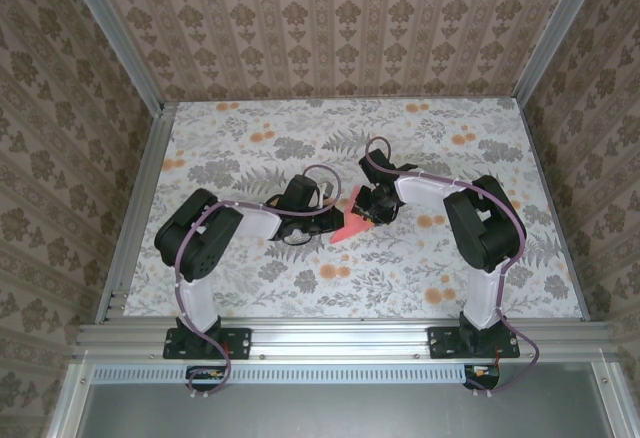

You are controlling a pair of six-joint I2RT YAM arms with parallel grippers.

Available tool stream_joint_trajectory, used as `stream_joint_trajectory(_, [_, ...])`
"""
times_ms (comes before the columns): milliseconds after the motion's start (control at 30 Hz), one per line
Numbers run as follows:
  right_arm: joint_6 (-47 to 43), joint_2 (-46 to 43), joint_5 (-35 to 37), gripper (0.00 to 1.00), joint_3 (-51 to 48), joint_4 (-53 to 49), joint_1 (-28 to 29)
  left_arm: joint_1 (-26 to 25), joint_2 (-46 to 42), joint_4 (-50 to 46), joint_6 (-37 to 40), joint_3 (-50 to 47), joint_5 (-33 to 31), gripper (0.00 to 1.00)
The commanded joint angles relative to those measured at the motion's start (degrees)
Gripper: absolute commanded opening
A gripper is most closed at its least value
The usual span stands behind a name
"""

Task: Fold a paper plane with a square sheet of paper (pick it up from the middle)
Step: Fourth fold the wing at the center of the table.

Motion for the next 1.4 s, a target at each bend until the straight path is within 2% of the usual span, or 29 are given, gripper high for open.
stream_joint_trajectory(0, [1.0,6.6,8.0,0.32,-4.6,-9.0,-1.1,0.5,1.5,-1.7,1.1,1.3,-0.4,0.10])
stream_joint_trajectory(300, [0.1,7.0,7.5,0.37,-4.1,-8.9,-1.1,0.5,1.7,-3.0,1.5,1.5,-0.6,0.10])
stream_joint_trajectory(533, [-0.2,8.3,7.9,0.37,-3.9,-9.5,-1.1,0.5,1.4,-3.6,1.7,2.0,-0.6,0.09])
stream_joint_trajectory(833, [-1.1,10.2,10.8,0.39,-2.6,-11.9,-0.3,0.4,0.2,-3.6,2.1,3.0,0.7,0.10])
stream_joint_trajectory(1267, [-0.9,11.5,12.9,0.39,-2.1,-13.5,0.5,0.4,-0.1,5.0,-0.5,1.5,3.6,0.10])
stream_joint_trajectory(1367, [-0.9,11.5,12.8,0.39,-2.2,-13.3,0.6,0.3,0.5,4.5,-0.5,2.1,3.7,0.10])
